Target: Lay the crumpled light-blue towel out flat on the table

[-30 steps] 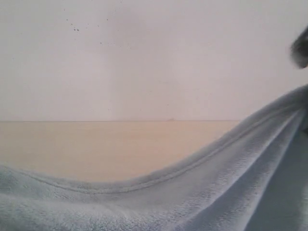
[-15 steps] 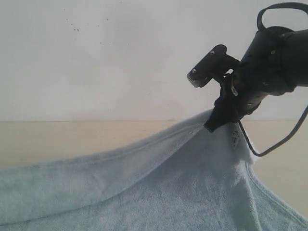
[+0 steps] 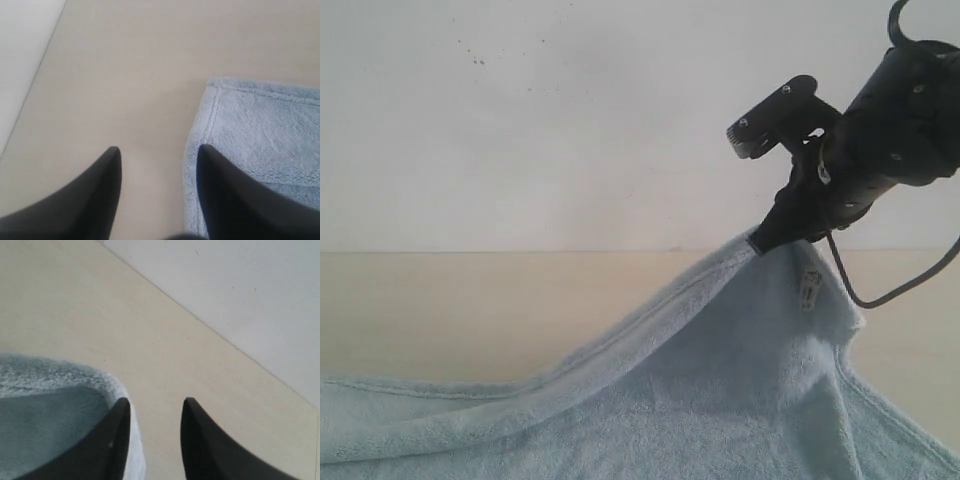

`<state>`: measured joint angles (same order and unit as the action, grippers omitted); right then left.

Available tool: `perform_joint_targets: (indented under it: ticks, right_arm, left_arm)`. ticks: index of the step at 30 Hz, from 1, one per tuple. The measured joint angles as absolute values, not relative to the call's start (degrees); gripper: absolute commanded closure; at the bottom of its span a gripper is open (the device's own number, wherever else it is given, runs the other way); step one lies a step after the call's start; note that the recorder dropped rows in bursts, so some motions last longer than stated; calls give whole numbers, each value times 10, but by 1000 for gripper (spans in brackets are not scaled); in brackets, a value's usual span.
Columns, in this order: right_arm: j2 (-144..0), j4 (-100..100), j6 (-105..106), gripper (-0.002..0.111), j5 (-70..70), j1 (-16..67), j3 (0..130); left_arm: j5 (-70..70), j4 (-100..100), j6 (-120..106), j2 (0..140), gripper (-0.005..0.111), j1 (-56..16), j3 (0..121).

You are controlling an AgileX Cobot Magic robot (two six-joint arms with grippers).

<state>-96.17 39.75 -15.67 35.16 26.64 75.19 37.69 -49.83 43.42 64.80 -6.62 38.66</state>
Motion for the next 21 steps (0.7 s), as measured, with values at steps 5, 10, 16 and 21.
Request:
perform_joint_targets:
  ticks: [5, 10, 16, 21]
  right_arm:
    - [-959, 380, -153, 81, 356, 266, 753]
    - [-959, 354, -137, 82, 359, 266, 753]
    - [-959, 279, -70, 108, 391, 266, 753]
    - [-959, 263, -39, 108, 456, 266, 712]
  left_arm:
    - [360, -486, 434, 615, 61, -66, 362]
    - [332, -479, 434, 598, 61, -66, 326]
    - [313, -442, 407, 597, 62, -66, 308]
    - [308, -402, 364, 597, 62, -66, 307]
